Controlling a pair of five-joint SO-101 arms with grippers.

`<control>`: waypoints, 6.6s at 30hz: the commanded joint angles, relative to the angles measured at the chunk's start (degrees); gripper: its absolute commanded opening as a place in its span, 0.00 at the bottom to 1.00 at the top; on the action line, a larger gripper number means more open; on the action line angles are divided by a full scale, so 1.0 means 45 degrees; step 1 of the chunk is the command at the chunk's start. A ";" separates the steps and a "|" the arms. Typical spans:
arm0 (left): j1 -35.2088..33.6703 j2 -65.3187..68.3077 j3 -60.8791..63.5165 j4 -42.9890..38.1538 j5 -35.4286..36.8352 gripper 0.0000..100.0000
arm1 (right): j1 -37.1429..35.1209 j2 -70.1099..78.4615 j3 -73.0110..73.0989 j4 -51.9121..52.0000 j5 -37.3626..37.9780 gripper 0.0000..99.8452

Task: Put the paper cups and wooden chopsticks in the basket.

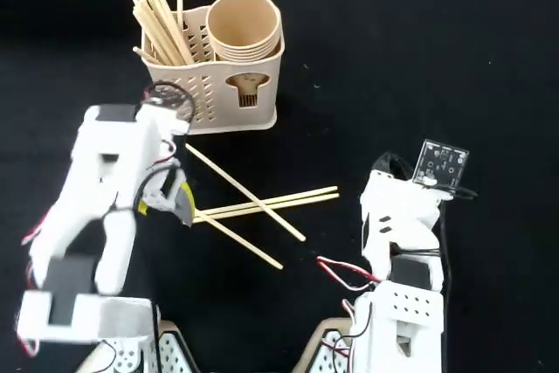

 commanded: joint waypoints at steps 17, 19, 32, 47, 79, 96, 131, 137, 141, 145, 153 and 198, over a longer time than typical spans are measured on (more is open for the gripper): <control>0.0068 0.3282 -0.2256 -0.0606 -0.3673 0.28 | 0.0117 -0.0147 -0.0107 -0.0313 -0.0117 0.04; 0.0049 0.3263 -0.1983 -0.0625 -0.3673 0.28 | 0.0117 -0.0147 -0.0107 -0.0313 -0.0117 0.04; 0.0088 -0.1621 0.2940 -0.2149 -0.5685 0.24 | 0.0117 -0.0147 -0.0107 -0.0293 -0.0117 0.04; 0.3858 -0.7619 0.4737 -0.2813 -0.5841 0.28 | 0.1485 -0.0147 -0.0225 -0.0293 -0.0234 0.04; 0.6027 -0.0137 0.2745 -0.7346 -0.7639 0.37 | 0.3477 -0.0147 -0.0752 -0.0391 -0.2129 0.04; 0.5441 0.0293 0.3448 -0.7346 -0.7658 0.34 | 0.3380 -0.0147 -0.0772 -0.0391 -0.2129 0.04; 0.4972 -0.0098 0.3624 -0.6642 -0.7600 0.23 | 0.3009 -0.0147 -0.0772 -0.0391 -0.2129 0.04; 0.4835 -0.1094 0.3311 -0.6154 -0.7639 0.23 | 0.2969 -0.0147 -0.0772 -0.0391 -0.2129 0.04; 0.4835 -0.1016 0.3429 -0.6408 -0.7639 0.23 | 0.2969 -0.0147 -0.0772 -0.0391 -0.2129 0.04; 0.4698 -0.0430 0.3663 -0.7560 -0.7619 0.24 | 0.2969 -0.0147 -0.0772 -0.0391 -0.2129 0.04; 0.4562 0.0547 0.3194 -0.7385 -0.7600 0.23 | 0.2969 -0.0147 -0.0772 -0.0391 -0.2129 0.04; 0.3858 -0.1055 0.3136 -0.6447 -0.7502 0.08 | 0.2950 -0.0147 -0.0772 -0.0332 -0.2129 0.04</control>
